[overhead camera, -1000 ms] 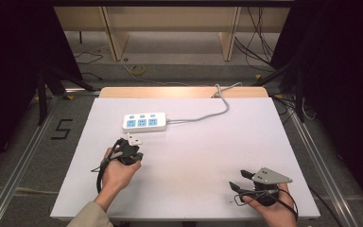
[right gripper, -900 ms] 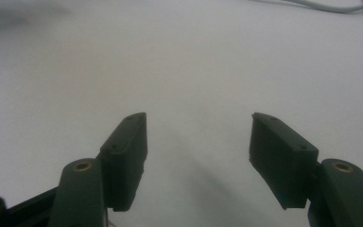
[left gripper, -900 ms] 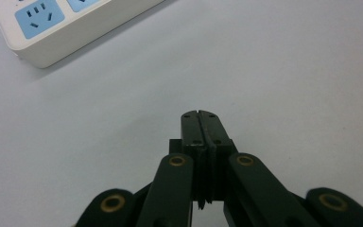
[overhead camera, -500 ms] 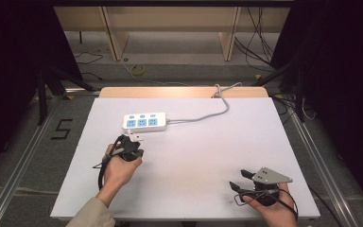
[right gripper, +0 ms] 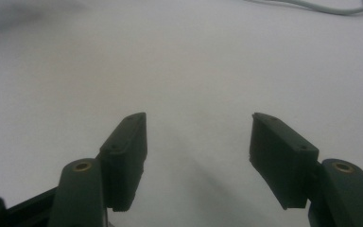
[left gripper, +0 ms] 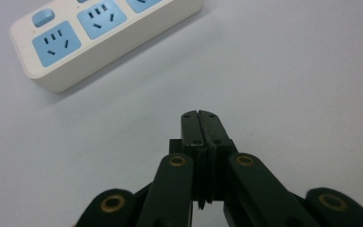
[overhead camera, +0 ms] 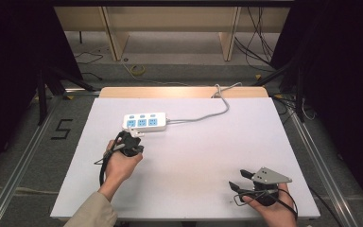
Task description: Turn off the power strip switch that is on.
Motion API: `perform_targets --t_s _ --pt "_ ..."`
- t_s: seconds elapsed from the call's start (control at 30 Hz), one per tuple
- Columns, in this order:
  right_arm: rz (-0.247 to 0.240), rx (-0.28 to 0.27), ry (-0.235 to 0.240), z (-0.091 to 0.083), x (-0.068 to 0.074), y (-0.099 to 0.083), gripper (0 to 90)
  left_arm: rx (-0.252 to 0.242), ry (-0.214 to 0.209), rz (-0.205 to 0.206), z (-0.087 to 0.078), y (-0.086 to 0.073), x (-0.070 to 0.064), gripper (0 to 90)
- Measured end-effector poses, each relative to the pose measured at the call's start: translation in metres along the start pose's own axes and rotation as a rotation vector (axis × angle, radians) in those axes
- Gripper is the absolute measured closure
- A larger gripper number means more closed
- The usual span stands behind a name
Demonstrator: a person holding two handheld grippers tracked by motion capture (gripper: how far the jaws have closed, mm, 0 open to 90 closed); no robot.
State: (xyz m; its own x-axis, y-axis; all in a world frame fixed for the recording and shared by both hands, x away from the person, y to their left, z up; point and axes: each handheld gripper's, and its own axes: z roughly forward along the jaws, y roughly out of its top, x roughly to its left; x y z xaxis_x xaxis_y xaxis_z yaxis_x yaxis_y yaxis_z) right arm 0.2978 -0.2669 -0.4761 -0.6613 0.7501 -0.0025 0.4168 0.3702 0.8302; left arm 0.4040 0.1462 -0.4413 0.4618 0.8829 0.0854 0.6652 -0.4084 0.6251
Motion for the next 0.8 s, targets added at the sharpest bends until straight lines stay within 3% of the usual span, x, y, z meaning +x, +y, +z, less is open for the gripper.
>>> perform_targets --t_s 0.8 --pt "0.000 0.002 0.005 0.002 0.000 0.001 38.4 -0.009 0.016 -0.009 0.009 0.020 0.010 89.6"
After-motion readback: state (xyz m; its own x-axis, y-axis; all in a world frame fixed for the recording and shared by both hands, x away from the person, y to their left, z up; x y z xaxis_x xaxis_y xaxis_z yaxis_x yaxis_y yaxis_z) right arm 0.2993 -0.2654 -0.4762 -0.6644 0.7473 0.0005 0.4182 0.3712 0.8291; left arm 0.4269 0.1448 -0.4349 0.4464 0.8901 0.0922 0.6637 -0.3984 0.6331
